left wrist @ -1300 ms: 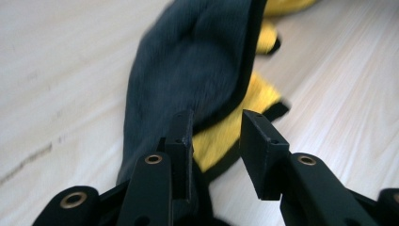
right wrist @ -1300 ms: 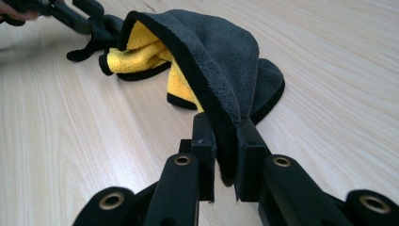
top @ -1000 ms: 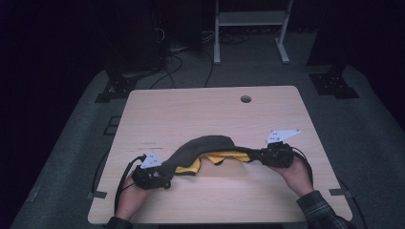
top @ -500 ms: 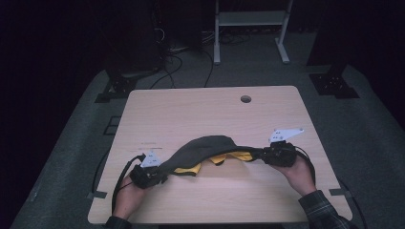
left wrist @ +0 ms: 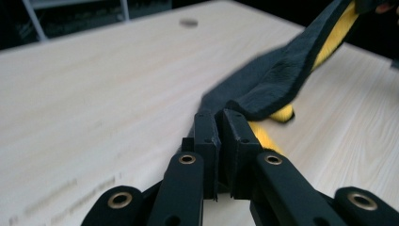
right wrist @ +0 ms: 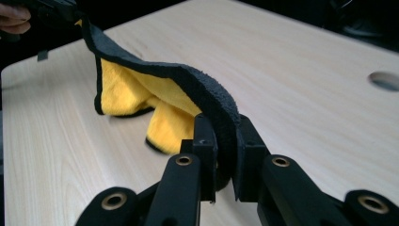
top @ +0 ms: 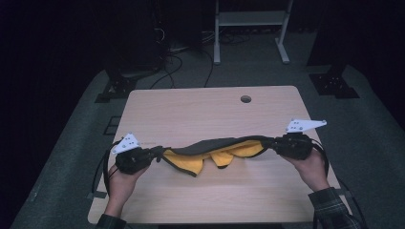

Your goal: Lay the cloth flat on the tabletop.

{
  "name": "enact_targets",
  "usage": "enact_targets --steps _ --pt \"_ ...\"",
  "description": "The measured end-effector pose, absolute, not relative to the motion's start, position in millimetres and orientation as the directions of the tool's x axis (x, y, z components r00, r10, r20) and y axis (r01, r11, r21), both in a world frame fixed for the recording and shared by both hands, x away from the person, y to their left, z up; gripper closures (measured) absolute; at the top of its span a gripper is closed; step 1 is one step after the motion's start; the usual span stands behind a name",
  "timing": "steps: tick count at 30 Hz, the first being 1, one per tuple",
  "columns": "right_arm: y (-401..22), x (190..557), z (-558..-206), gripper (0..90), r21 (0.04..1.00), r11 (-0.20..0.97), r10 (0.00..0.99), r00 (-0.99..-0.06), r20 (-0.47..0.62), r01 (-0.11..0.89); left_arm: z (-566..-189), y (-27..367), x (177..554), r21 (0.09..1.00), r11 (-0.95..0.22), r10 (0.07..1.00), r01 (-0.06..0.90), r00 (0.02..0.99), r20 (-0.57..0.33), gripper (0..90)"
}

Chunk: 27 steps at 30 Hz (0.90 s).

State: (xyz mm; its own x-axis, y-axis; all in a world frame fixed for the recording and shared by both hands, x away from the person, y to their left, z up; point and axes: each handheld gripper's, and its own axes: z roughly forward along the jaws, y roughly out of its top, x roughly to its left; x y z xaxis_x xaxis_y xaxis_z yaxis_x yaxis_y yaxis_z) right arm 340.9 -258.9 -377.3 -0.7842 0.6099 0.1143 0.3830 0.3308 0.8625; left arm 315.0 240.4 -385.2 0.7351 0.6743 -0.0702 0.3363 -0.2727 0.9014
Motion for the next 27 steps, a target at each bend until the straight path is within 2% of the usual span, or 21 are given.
enact_targets --steps 11,20,27 --pt "-284 331 -329 81.3 0.920 0.268 0.645 -0.763 0.049 0.285 -332 233 327 0.959 -0.200 0.667 0.201 0.745 -0.017 84.3" --pt "-293 354 -304 81.3 0.944 0.212 0.680 -0.732 0.042 0.251 -298 224 361 0.972 -0.181 0.680 0.146 0.733 0.017 84.4" --pt "-294 362 -290 81.4 0.953 0.201 0.695 -0.718 0.025 0.228 -283 222 370 0.982 -0.150 0.684 0.114 0.729 0.020 84.6"
